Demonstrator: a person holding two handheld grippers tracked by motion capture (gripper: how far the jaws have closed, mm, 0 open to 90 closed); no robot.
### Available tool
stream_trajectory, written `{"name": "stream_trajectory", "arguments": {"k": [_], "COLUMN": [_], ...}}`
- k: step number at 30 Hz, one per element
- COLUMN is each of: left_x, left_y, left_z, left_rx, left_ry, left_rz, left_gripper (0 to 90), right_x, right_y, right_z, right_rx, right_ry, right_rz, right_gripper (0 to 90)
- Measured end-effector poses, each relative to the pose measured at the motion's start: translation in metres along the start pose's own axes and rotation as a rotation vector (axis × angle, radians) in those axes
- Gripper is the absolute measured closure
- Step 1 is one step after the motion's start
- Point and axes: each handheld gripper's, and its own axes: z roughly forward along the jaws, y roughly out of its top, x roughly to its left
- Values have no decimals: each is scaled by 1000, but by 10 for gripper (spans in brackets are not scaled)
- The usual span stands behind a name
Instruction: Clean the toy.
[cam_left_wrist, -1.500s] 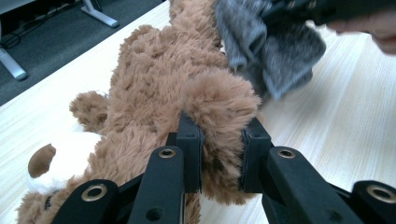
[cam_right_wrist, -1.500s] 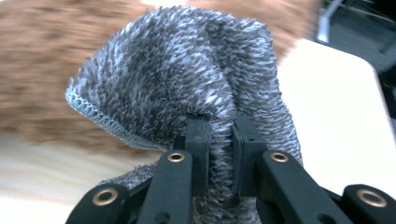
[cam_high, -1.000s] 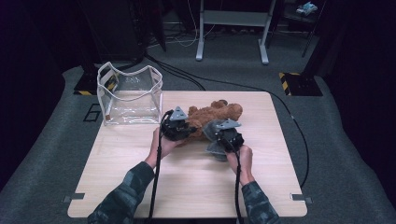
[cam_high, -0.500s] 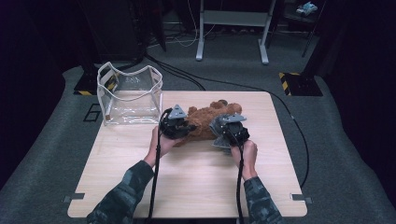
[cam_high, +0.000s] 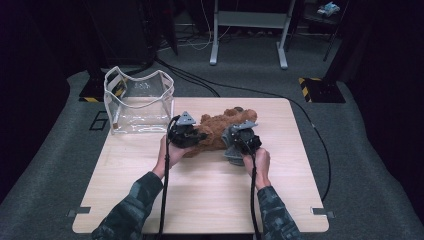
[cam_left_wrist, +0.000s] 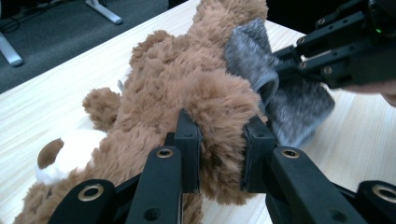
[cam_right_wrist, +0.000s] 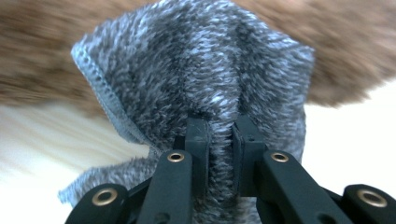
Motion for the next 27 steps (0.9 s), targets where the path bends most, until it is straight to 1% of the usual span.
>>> {"name": "stream_trajectory", "arguments": {"k": [1, 3, 4, 5, 6, 7, 9, 10, 11, 13, 14, 15, 16, 17, 18, 19, 20, 21, 22, 23, 24, 25, 27], "left_x": [1, 2, 3, 5, 6, 8, 11, 13, 14, 16, 18, 19, 22, 23, 24, 25, 27, 28, 28, 28, 28, 28, 27], "left_y": [0, -1, 0, 0, 1, 2, 4, 5, 6, 6, 7, 7, 7, 7, 7, 7, 6, 6, 6, 6, 6, 7, 9], "left_z": [0, 0, 0, 0, 0, 0, 0, 0, 0, 0, 0, -1, -1, -2, -2, -2, -3, -3, -3, -2, -2, -1, 0], "left_rx": [1, 7, 13, 12, 16, 23, 33, 38, 49, 51, 60, 60, 67, 76, 73, 71, 75, 76, 76, 77, 78, 76, 78], "left_ry": [-2, -4, -3, -5, -13, -12, -21, -17, -21, -27, -26, -25, -28, -32, -40, -44, -43, -42, -44, -42, -43, -41, -42], "left_rz": [-4, -13, -21, -19, -35, -37, -65, -63, -69, -86, -91, -101, -98, -110, -123, -128, -126, -121, -127, -126, -127, -126, -137], "left_gripper": [727, 726, 725, 725, 724, 723, 721, 720, 720, 718, 718, 717, 717, 716, 715, 713, 713, 712, 712, 711, 710, 710, 709], "right_x": [-5, -12, -13, -11, -8, -2, 10, 17, 23, 32, 34, 34, 32, 29, 25, 20, 17, 12, 9, 8, 9, 12, 24], "right_y": [-2, -5, -6, -7, -6, -5, 0, 3, 6, 11, 13, 14, 14, 14, 13, 12, 11, 9, 8, 7, 6, 6, 9], "right_z": [2, 3, 2, -1, -3, -7, -11, -12, -12, -9, -7, -3, 0, 2, 5, 6, 8, 8, 8, 6, 3, -1, -7], "right_rx": [9, 19, 18, 5, -5, -10, -25, -34, -40, -38, -30, -25, -15, -7, -4, 10, 5, 11, 11, 13, -1, -9, -27], "right_ry": [-5, -10, -7, 4, 11, 27, 79, 91, 104, 132, 125, 119, 111, 94, 74, 61, 52, 43, 34, 32, 43, 49, 86], "right_rz": [3, 25, 29, 31, 20, 11, -17, -30, -56, -82, -86, -95, -81, -68, -58, -49, -40, -26, -18, -20, -17, -29, -63], "right_gripper": [797, 796, 796, 796, 796, 797, 796, 796, 796, 796, 796, 797, 797, 798, 798, 798, 797, 797, 797, 797, 797, 797, 796]}}
